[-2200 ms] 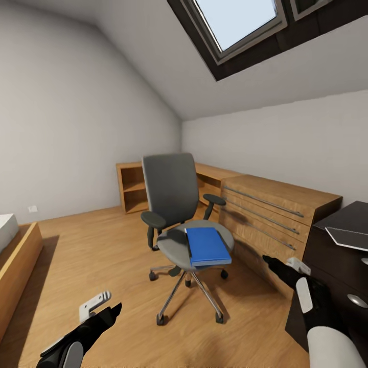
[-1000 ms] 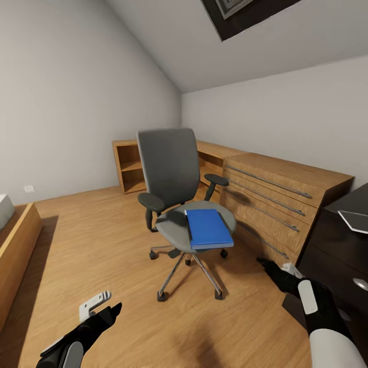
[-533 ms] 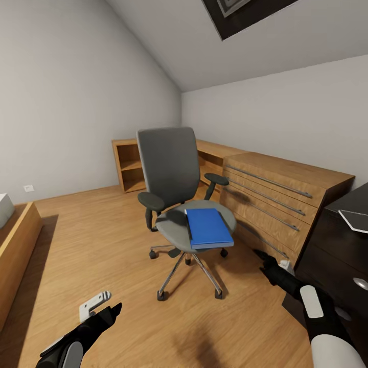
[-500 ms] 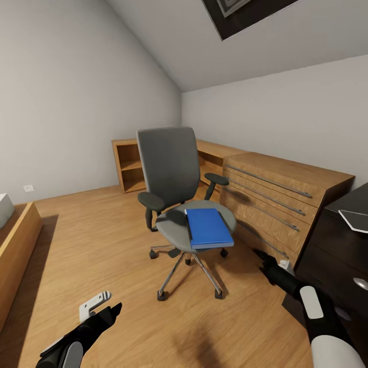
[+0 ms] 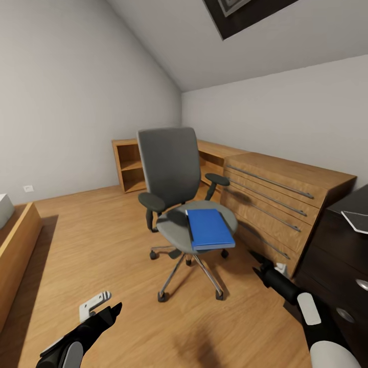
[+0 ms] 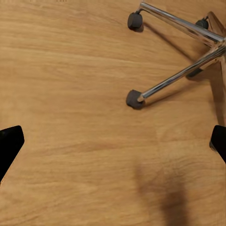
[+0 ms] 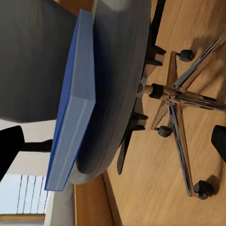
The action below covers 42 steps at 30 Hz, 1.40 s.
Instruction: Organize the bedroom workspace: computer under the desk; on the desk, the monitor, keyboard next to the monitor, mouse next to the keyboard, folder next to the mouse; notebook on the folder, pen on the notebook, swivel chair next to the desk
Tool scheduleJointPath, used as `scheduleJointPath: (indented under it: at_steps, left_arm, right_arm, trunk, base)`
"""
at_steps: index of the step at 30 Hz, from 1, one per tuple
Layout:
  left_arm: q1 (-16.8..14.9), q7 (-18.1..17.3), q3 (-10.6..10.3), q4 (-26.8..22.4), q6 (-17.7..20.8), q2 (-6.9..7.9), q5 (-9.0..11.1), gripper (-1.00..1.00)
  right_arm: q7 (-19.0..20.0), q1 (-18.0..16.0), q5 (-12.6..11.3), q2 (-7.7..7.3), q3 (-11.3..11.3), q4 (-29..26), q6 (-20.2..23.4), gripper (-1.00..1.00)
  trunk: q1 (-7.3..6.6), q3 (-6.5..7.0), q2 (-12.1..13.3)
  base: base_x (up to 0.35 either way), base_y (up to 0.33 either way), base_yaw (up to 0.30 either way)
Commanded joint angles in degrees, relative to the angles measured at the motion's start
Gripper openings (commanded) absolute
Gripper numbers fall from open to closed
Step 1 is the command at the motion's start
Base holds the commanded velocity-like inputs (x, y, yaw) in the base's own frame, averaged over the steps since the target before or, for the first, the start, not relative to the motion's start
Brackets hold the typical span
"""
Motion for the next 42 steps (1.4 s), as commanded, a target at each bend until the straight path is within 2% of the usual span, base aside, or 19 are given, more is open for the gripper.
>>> scheduleJointPath:
  at_steps: [1, 18, 42]
  left_arm:
    - [-0.04, 0.39, 0.05, -0.06, 0.26, -0.04, 0.61, 1.0]
    - [-0.04, 0.38, 0.01, -0.06, 0.26, -0.04, 0.61, 1.0]
    - [-0.04, 0.38, 0.01, -0.06, 0.2, -0.09, 0.61, 1.0]
  right_arm:
    - [0.1, -0.05, -0.14, 0.05, -0.17, 0.0, 0.39, 1.0]
    - [-0.06, -0.05, -0.2, 0.6, -0.06, 0.09, 0.39, 1.0]
    - [-0.15, -0.05, -0.12, 0.7, -0.06, 0.19, 0.39, 1.0]
  trunk:
    - [0.0, -0.06, -0.02]
    - [0.0, -0.06, -0.02]
    - [-0.02, 0.16, -0.01]
  base:
    - [0.182, 0.125, 0.0]
    - [0.126, 0.044, 0.0]
    - [0.016, 0.01, 0.0]
